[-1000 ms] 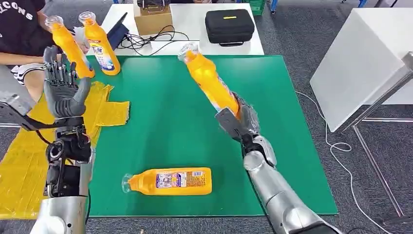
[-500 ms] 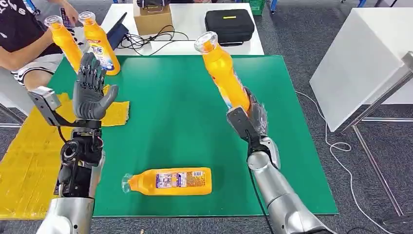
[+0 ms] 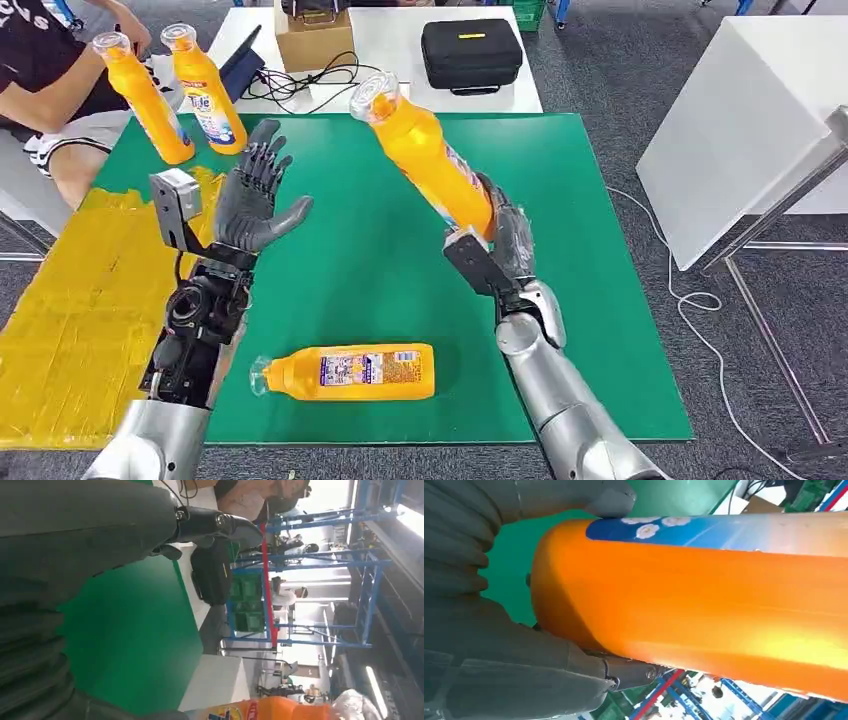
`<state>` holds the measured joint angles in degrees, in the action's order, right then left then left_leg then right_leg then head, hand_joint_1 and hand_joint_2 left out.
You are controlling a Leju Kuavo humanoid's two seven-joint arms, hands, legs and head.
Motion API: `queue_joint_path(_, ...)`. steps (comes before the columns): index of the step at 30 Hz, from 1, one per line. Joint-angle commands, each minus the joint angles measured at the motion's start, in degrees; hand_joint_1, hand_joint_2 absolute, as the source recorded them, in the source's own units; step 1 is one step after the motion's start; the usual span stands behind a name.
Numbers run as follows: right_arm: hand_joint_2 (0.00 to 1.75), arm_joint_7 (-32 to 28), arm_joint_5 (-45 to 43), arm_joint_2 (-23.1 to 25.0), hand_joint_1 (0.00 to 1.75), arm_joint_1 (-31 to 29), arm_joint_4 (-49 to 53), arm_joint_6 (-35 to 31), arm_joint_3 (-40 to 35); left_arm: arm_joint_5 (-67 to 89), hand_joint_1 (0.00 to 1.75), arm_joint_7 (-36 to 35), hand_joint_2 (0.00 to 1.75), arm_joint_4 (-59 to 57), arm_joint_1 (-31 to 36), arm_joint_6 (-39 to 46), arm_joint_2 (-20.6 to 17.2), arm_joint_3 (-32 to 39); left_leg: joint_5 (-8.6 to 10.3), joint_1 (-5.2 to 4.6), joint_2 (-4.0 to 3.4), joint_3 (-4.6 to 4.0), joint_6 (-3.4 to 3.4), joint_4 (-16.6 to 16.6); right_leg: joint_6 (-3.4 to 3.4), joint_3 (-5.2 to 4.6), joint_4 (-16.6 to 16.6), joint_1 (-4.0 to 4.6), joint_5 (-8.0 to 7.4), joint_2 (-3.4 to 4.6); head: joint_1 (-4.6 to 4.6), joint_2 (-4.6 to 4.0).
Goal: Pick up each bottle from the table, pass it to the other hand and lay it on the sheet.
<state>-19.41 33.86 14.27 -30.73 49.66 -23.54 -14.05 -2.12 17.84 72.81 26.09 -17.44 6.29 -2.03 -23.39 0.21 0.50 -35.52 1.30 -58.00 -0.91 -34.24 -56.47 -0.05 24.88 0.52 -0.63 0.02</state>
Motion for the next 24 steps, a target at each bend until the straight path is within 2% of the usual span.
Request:
queue_joint_path(1,1.75,-1.51,0.96,-0.25,1.75,-2.24,-2.28,0.42,-3.77,1.16,0.0,0.34,1.75,-3.24,1.87,-0.37,0.18,-4.06,-0.05,0.01,0.04,0.15,-0.04,0.01,-0.01,0.18,0.02,0.01,0.07,-0.1,0.0,0.0)
queue_joint_path(5,1.75,-1.98,1.69,0.44,1.75,-3.13,-4.08,0.0,-5.64,1.18,0.0,0.64,1.75,-2.66,1.3,-0.47,-0.66,-5.56,-0.14,0.01,-0.05,0.34,-0.07,0.02,-0.01,0.35,0.02,0.02,0.13,-0.04,0.0,0.0)
queue_joint_path(10,1.75,-0.64,4.59,1.95,1.75,-4.45,-6.71,-1.22,-8.93,-0.05,0.0,1.48,1.75,-0.78,0.2,-0.93,-0.57,-6.45,-0.08,0.01,-0.11,0.16,-0.05,0.01,-0.01,0.16,0.02,0.02,0.04,0.06,0.02,0.0)
queue_joint_path(24,1.75,-0.68,5.34,1.97,1.75,-5.56,-9.66,-2.35,-10.72,-0.91,0.0,0.82,1.75,4.88,-1.65,-1.65,0.0,-9.69,-0.11,0.01,0.01,0.25,-0.06,0.02,-0.02,0.3,0.03,0.02,0.11,-0.06,0.02,0.0)
